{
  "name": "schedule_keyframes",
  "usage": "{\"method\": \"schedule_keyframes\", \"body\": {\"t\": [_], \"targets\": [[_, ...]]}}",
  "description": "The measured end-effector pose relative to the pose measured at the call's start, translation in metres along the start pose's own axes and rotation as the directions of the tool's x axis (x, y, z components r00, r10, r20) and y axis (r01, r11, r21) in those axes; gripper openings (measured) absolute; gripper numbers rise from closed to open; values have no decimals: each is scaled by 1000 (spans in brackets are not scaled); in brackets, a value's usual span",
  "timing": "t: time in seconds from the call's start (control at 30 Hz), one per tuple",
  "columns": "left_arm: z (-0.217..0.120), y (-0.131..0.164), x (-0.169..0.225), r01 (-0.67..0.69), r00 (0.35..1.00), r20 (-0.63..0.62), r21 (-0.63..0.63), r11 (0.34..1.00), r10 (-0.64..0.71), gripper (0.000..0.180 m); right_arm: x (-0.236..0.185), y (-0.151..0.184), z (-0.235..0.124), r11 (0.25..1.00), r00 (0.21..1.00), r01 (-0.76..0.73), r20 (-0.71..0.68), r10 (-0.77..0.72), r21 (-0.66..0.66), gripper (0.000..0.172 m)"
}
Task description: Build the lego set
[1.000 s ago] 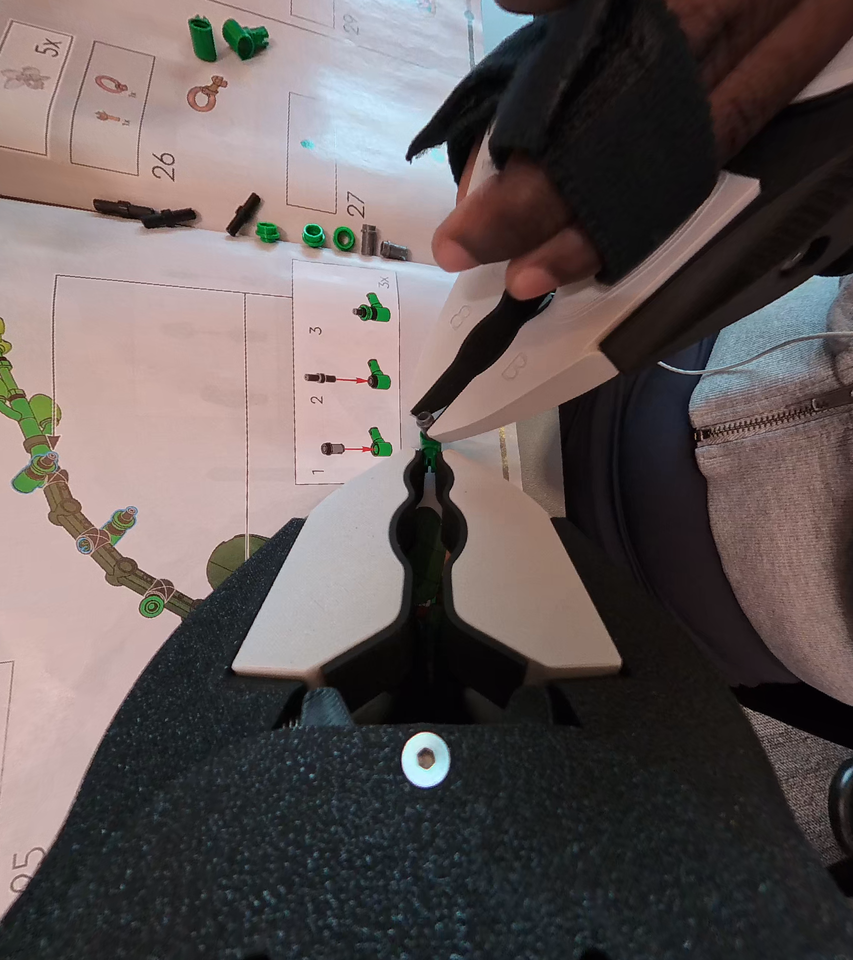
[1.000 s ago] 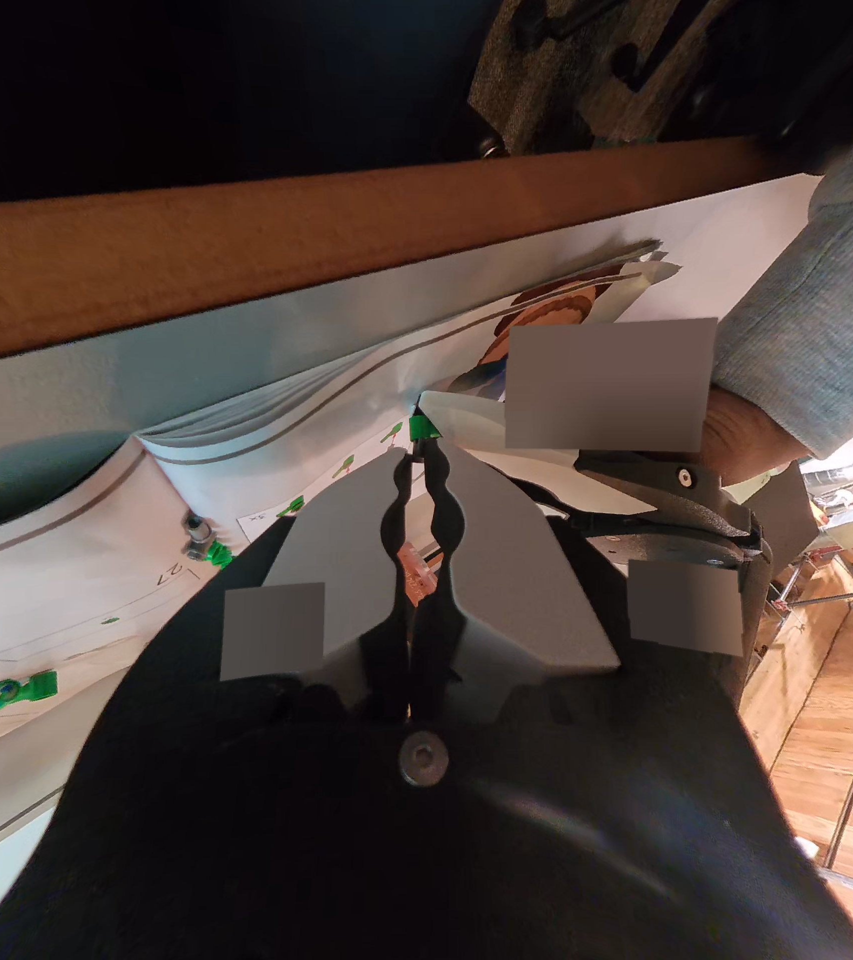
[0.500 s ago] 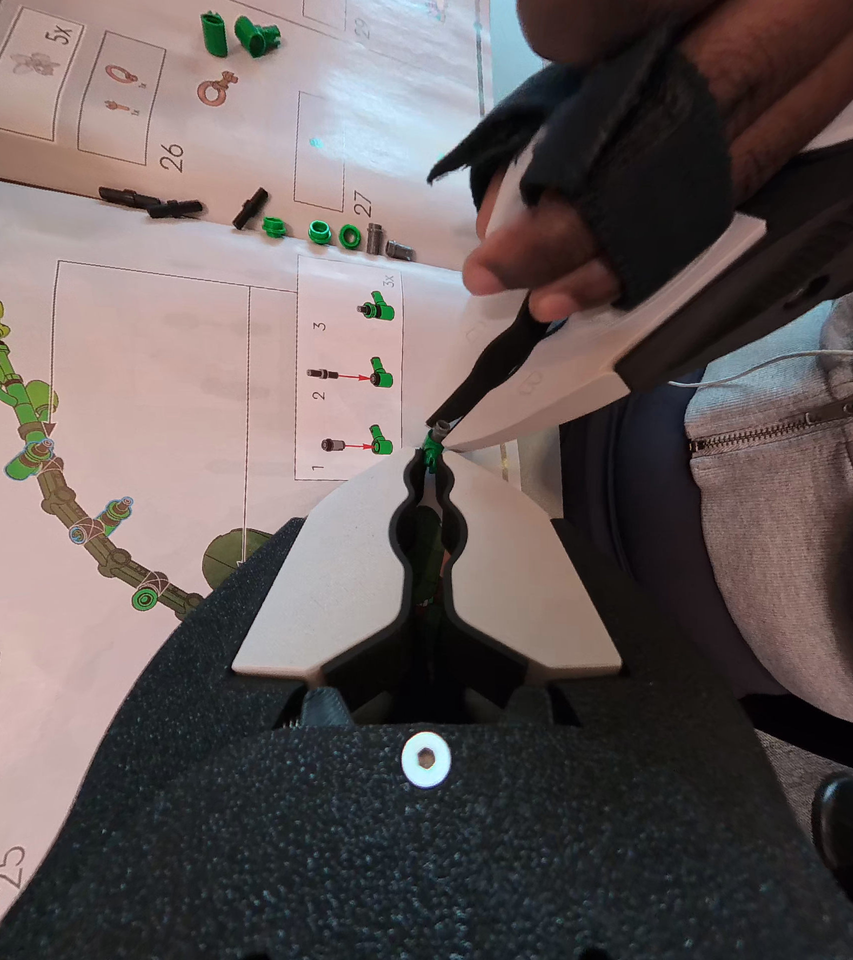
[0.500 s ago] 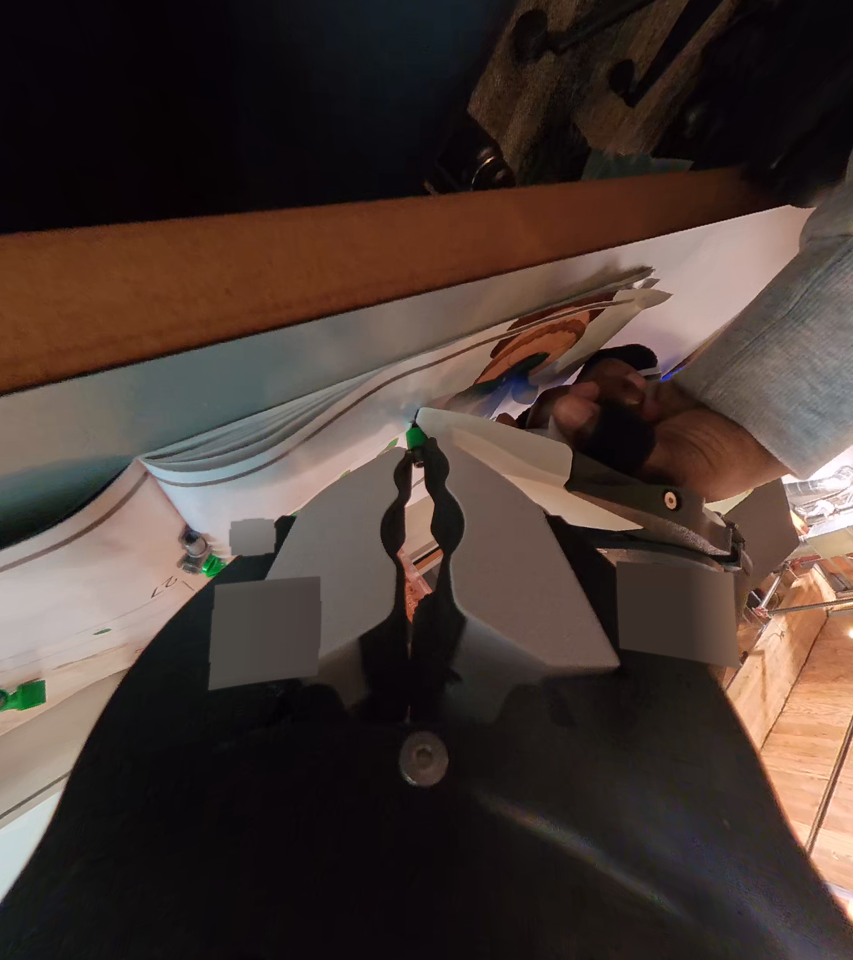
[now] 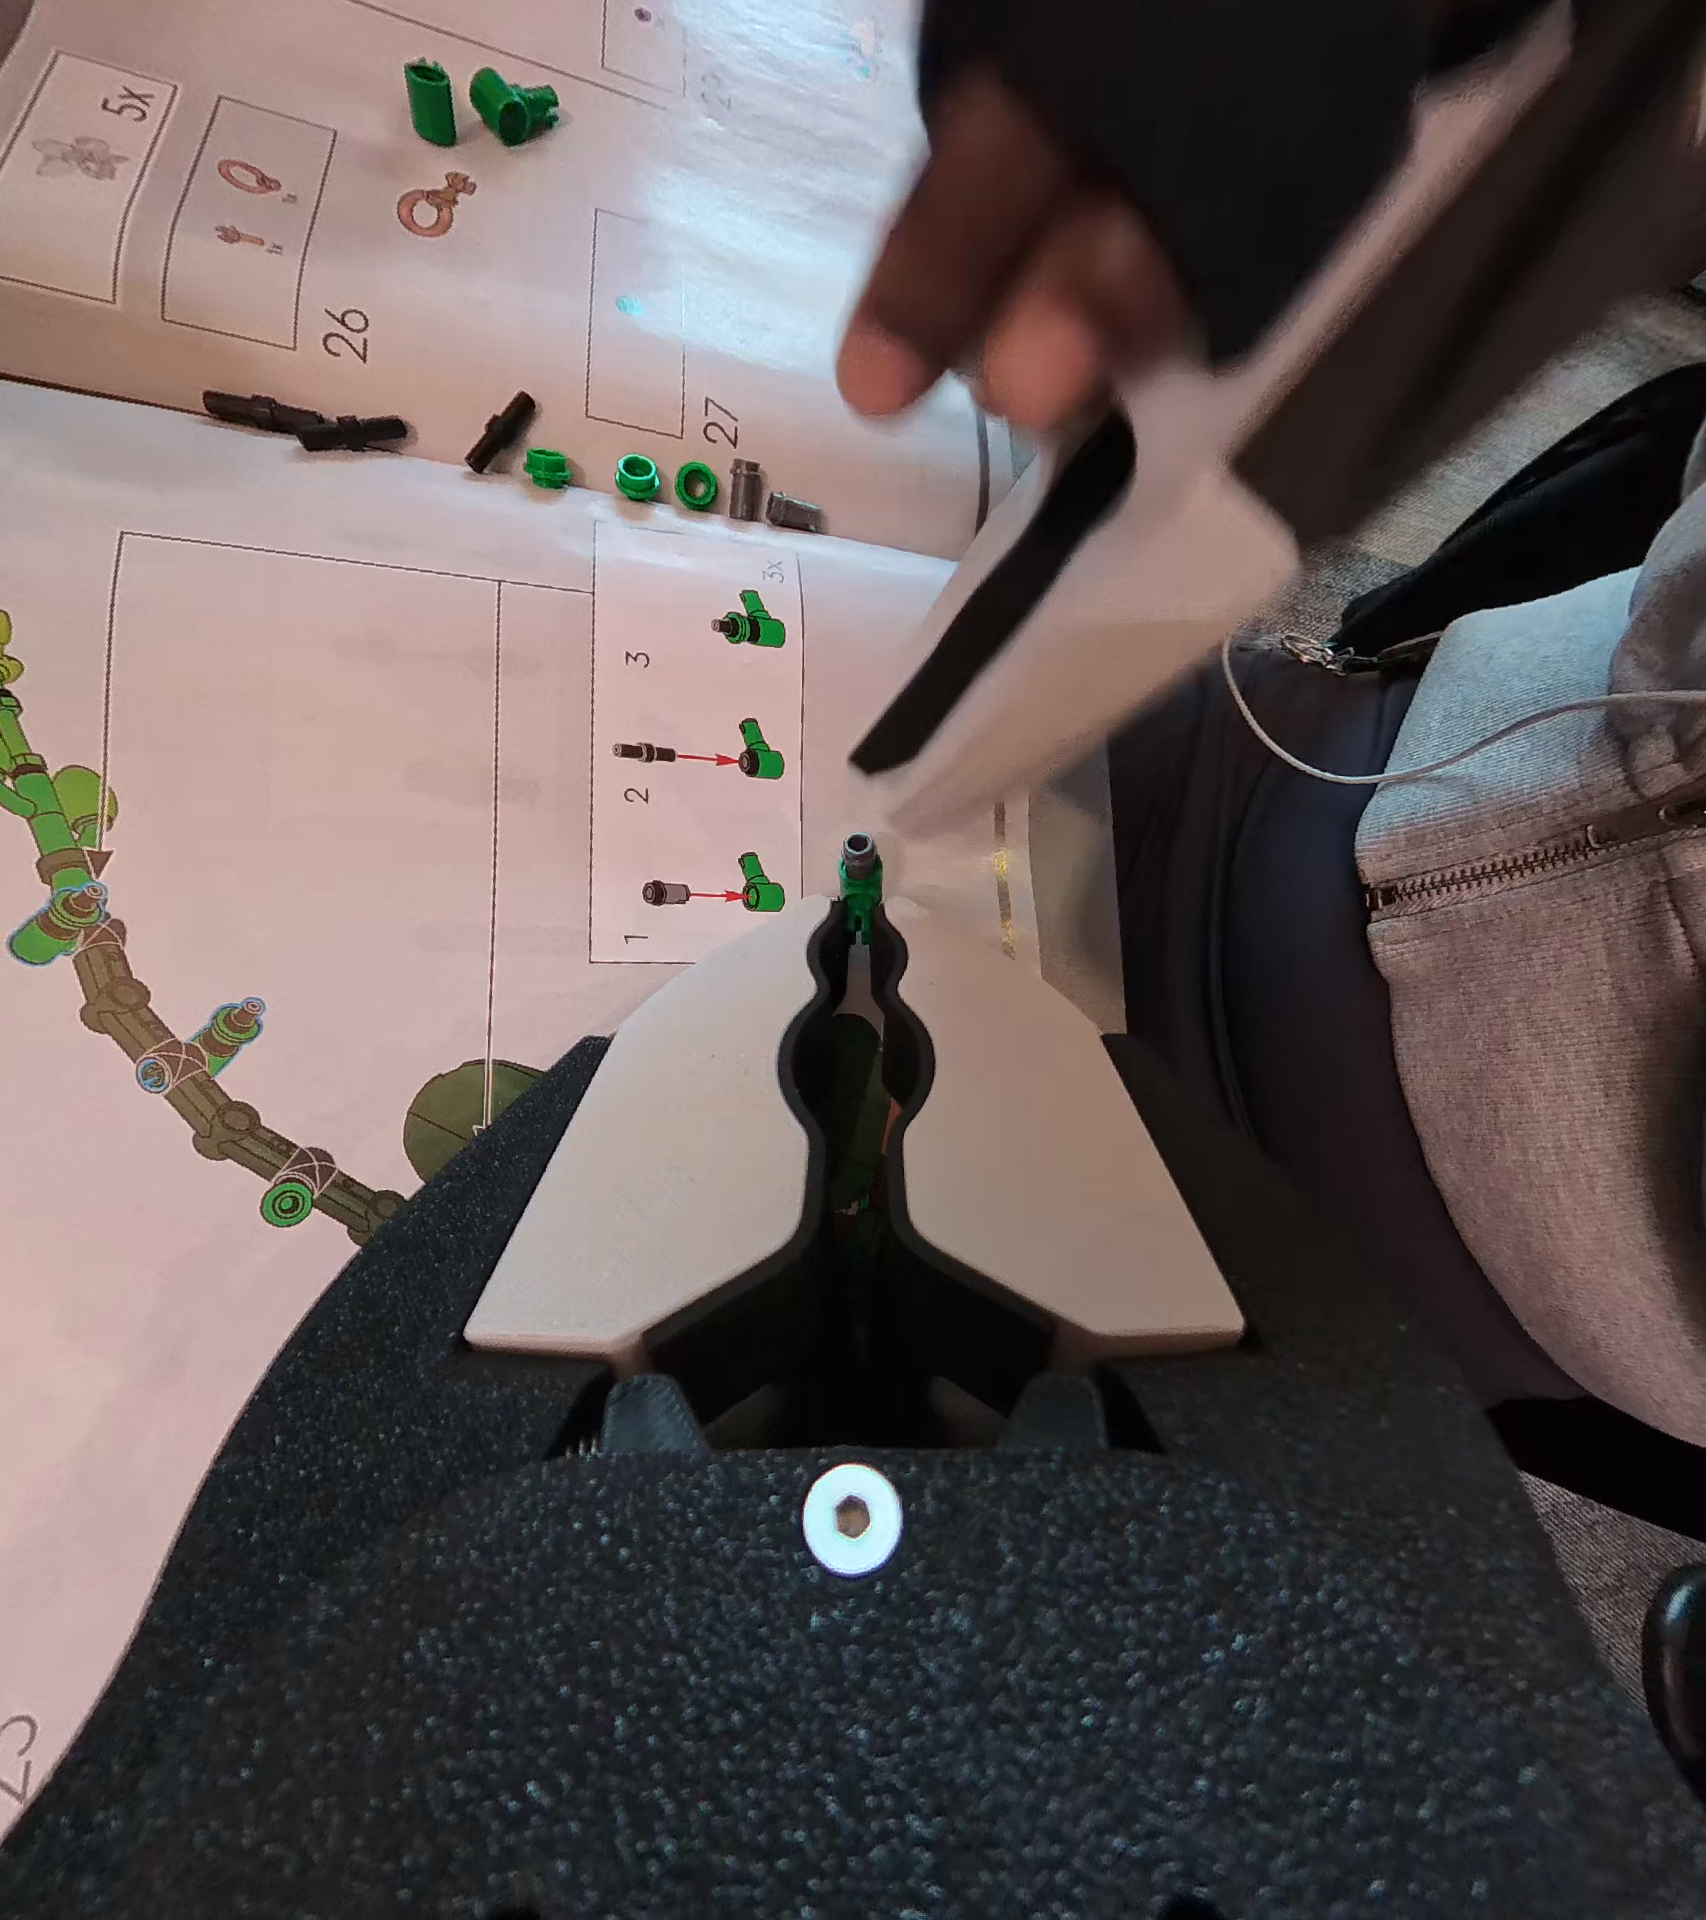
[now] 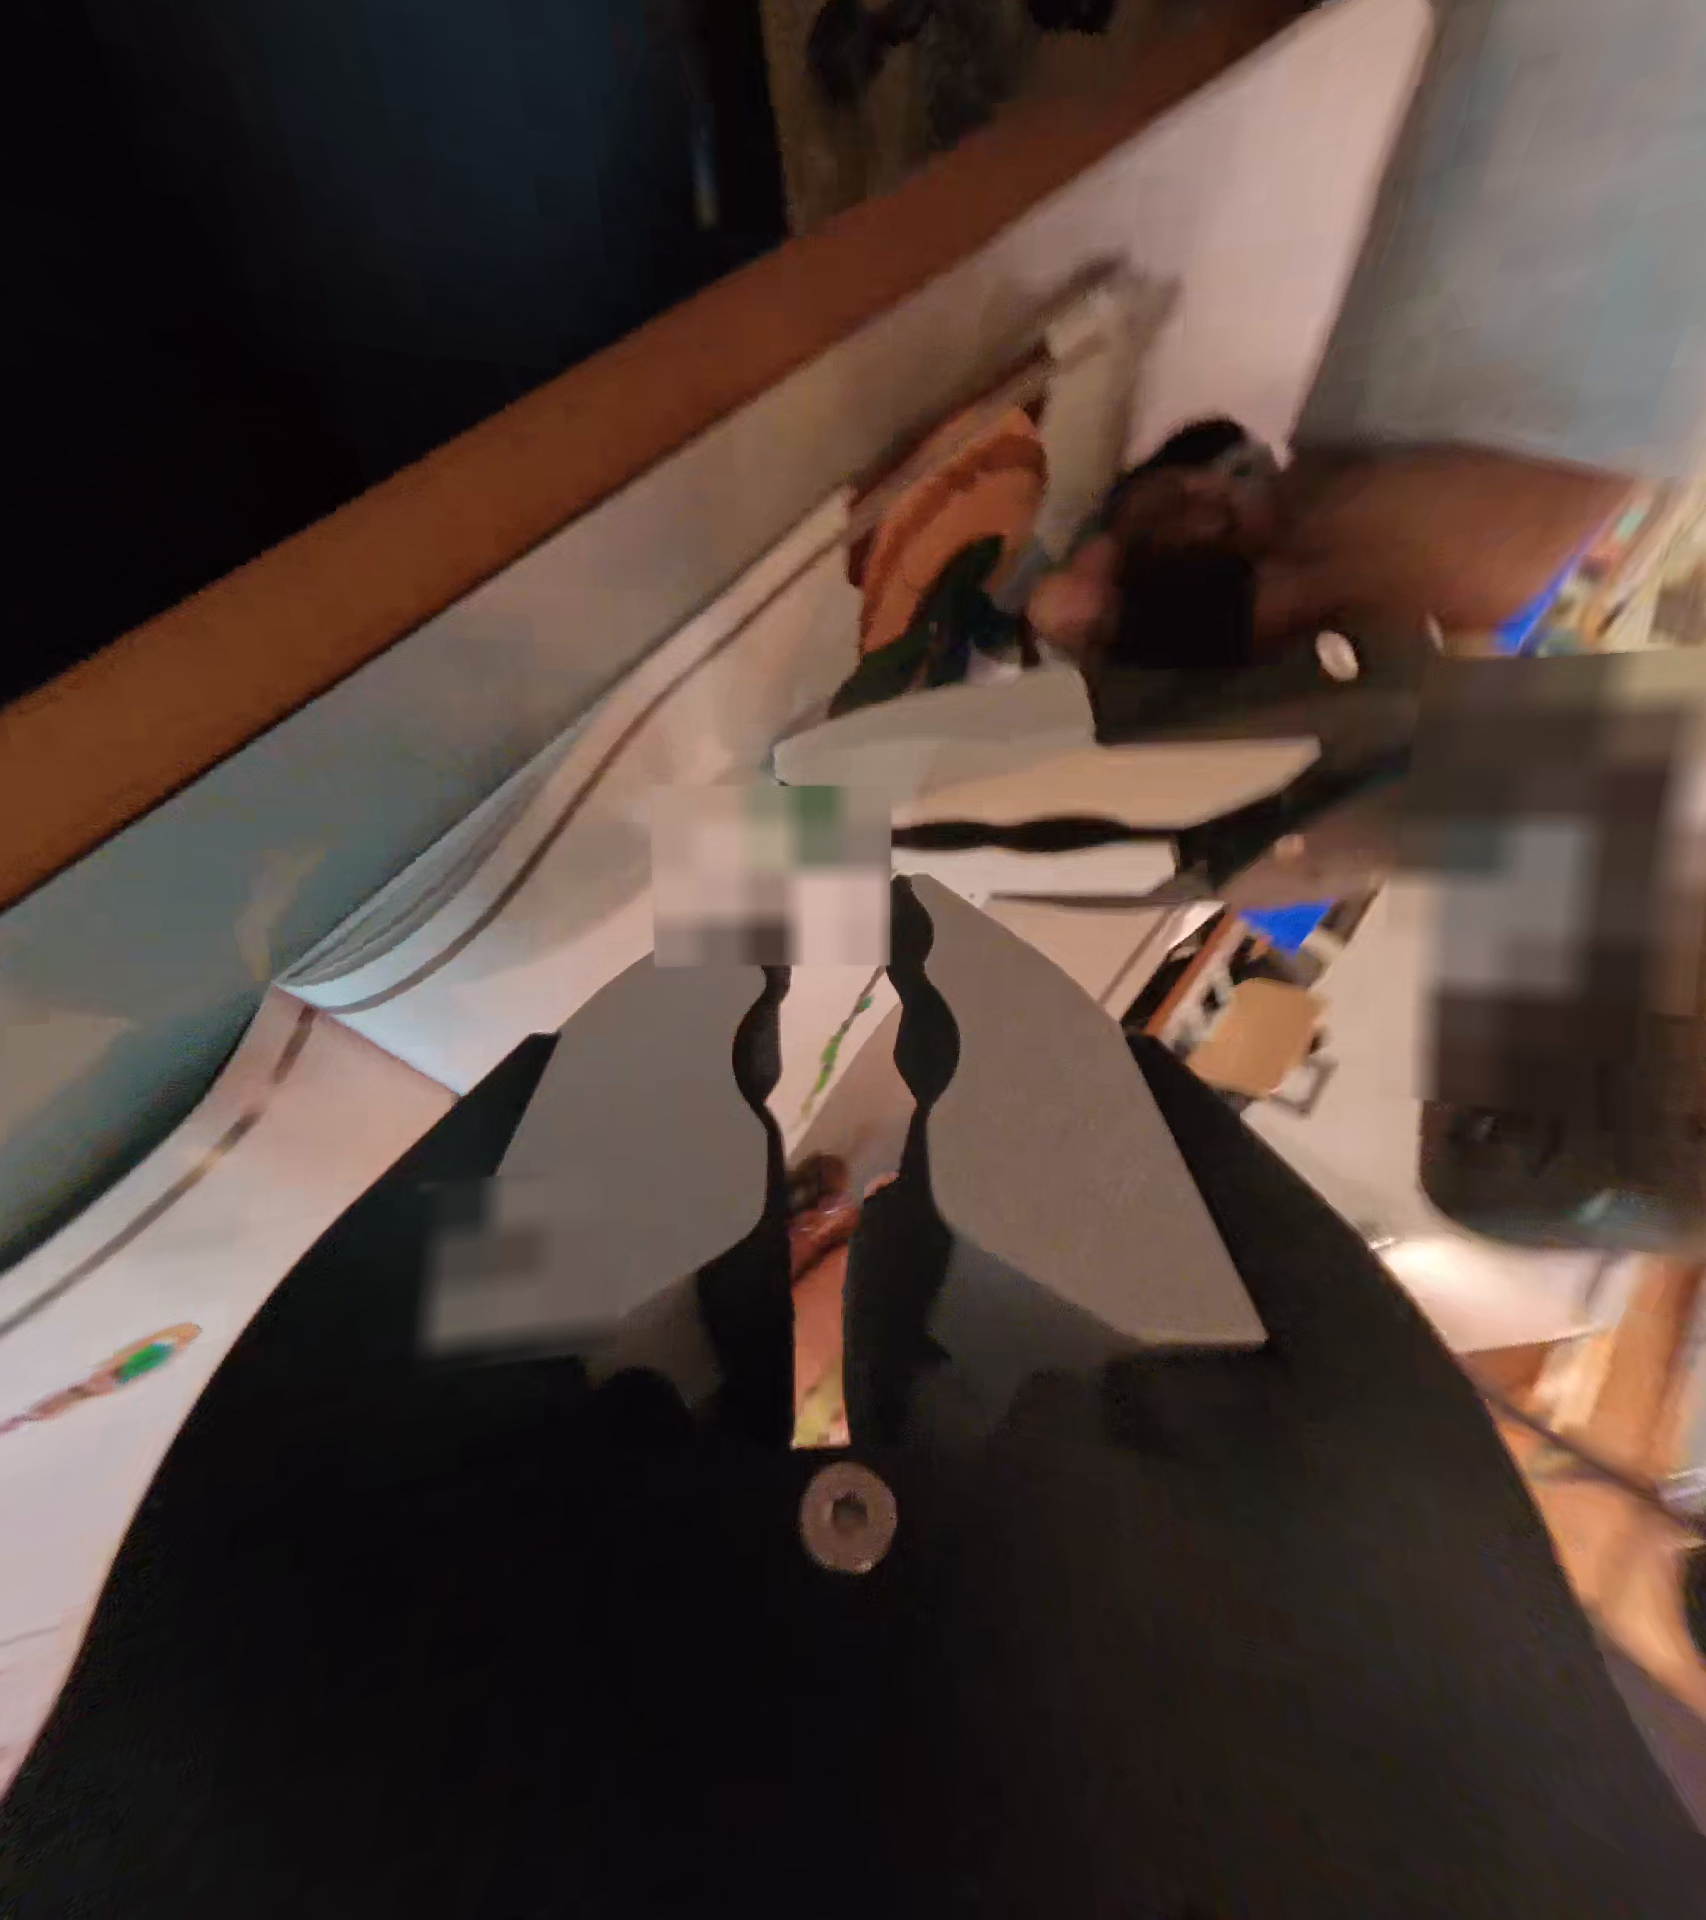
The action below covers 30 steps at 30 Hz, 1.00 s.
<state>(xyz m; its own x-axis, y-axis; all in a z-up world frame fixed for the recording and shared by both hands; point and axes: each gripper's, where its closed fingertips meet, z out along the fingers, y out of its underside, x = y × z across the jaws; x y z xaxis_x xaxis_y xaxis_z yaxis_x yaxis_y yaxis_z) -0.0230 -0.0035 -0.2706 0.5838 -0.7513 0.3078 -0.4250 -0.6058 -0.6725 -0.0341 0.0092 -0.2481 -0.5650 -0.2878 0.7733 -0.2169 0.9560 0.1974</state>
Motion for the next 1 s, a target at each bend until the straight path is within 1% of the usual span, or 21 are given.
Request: {"method": "schedule_keyframes", "body": {"t": [0.03,0.07,0.1,0.13,0.17,0.2,0.23,0.3,0.33,0.37,0.4,0.43,0.47,0.5,0.53,0.6,0.67,0.73,0.8,0.87,1.0], "targets": [[0,0,0,-1,1000,0,2,1000,1,3,0,2,-3,993,994,-113,9,112,19,15],[0,0,0,-6,1000,3,7,1000,6,3,-1,4,-6,959,960,-280,47,278,43,13],[3,-1,-1,-29,999,14,16,999,29,3,-2,5,-10,874,875,-482,94,475,64,13],[5,-2,-3,-47,998,38,25,999,46,3,0,6,-14,748,752,-658,144,643,92,12],[5,-5,-6,-61,996,72,38,997,58,3,4,12,-19,597,608,-794,168,776,112,12],[3,-12,-8,-96,990,107,75,993,87,3,12,21,-24,437,457,-888,163,875,142,12],[0,-22,-9,-140,982,146,131,982,120,2,19,28,-33,287,322,-938,183,929,195,12],[-9,-37,-12,-179,969,206,202,963,137,3,29,42,-50,13,82,-955,218,972,298,12],[-14,-43,-16,-196,958,254,229,953,136,3,30,50,-58,-87,-11,-937,220,975,339,12],[-20,-48,-20,-214,942,310,256,943,130,3,30,60,-66,-168,-91,-907,209,974,387,12],[-25,-52,-23,-228,928,351,278,933,123,3,27,68,-75,-232,-155,-866,203,967,444,12],[-30,-56,-25,-236,916,386,300,924,108,3,23,76,-85,-283,-207,-822,204,957,495,16],[-35,-58,-26,-235,909,406,319,918,92,3,17,84,-92,-327,-258,-784,202,945,527,11],[-38,-59,-25,-228,905,419,331,915,74,3,12,89,-98,-362,-293,-757,211,932,545,11],[-43,-59,-26,-223,896,441,339,914,55,3,8,92,-103,-383,-312,-738,223,924,555,12],[-54,-59,-24,-212,889,455,321,923,46,3,2,101,-108,-402,-341,-721,216,915,564,14],[-70,-63,-25,-211,872,490,337,917,20,3,0,104,-111,-409,-340,-706,230,912,578,13],[-74,-69,-22,-221,875,484,384,897,8,3,-7,102,-106,-412,-340,-725,235,911,551,13],[-66,-72,-19,-212,897,441,432,877,-1,3,-12,98,-99,-404,-328,-754,236,915,518,12],[-52,-72,-16,-226,918,396,452,863,33,3,-12,93,-93,-386,-306,-773,236,922,503,10],[-28,-59,-17,-230,935,344,414,881,82,3,-19,87,-84,-354,-283,-815,219,934,459,3]]}}
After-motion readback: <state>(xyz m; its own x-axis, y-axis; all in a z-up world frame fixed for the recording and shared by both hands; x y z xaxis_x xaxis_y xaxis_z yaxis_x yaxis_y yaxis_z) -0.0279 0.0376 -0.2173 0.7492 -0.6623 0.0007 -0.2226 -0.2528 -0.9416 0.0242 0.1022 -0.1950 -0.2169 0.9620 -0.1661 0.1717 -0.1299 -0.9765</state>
